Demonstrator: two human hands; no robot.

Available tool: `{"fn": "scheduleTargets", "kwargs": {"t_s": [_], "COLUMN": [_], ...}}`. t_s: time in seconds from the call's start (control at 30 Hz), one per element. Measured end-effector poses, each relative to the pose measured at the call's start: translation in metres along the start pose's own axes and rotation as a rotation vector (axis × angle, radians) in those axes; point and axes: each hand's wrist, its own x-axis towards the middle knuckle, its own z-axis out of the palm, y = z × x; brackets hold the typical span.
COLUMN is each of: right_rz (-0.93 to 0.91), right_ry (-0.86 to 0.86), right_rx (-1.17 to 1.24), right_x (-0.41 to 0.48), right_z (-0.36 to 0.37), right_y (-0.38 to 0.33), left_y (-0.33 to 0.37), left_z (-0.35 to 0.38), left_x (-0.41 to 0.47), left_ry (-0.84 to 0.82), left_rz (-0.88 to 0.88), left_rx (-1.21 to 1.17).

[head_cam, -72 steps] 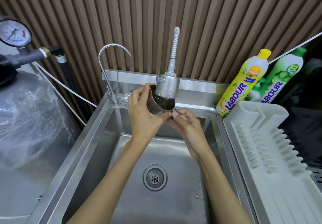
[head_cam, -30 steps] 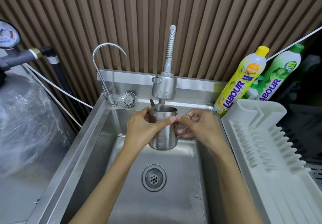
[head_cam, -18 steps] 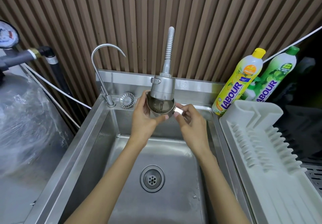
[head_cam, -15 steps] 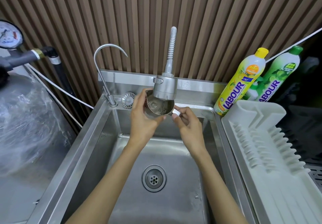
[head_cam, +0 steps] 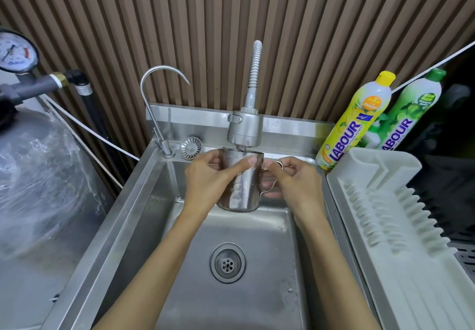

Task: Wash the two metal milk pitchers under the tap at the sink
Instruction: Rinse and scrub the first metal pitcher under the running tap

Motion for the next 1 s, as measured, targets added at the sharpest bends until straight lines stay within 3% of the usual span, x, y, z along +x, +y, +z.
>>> {"fn": "scheduleTargets", "kwargs": {"t_s": [0.1,0.23,0.3,0.43,0.57,0.67,0.9,1.0], "right_rz": [-0.119,-0.243,-0.269,-0.187,-0.037,0.066,0.103,0.098], "right_ry": [0.069,0.145,0.125,-0.033,-0.214,-0.309,-0.238,-0.162], "right_rx": [-0.244,-0.422,-0.374,-0.061,0.325,0.499,0.248,0.148], "right_x": [0.002,-0.002,-0.002,0.004,0.014,0.014,0.007,0.002], "right_z": [-0.007,-0.008,-0.006,0.001,0.012,0.017,0.008,-0.001], "right_y": [-0.005,-0.008,-0.004,0.007,0.02,0.027,0.02,0.01], "left_y": [-0.003,-0.007,-0.012,-0.014,-0.01,-0.004,0.003,0.0], "left_z": [0.001,0.008,0.014,0.024,0.018,0.008,0.001,0.002], "left_x": [0.0,0.0,0.001,0.002,0.005,0.0,-0.008,-0.009], "left_ry": [-0.169,-0.275,-0.247,-0.091,0.067,0.096,0.213,0.101], "left_rz": [-0.128,-0.132,-0.108,0.044,0.284,0.351,0.241,0.097], "left_rx": [-0.153,-0.248,-0.296,-0.349,-0.15,0.023,0.298,0.265]}}
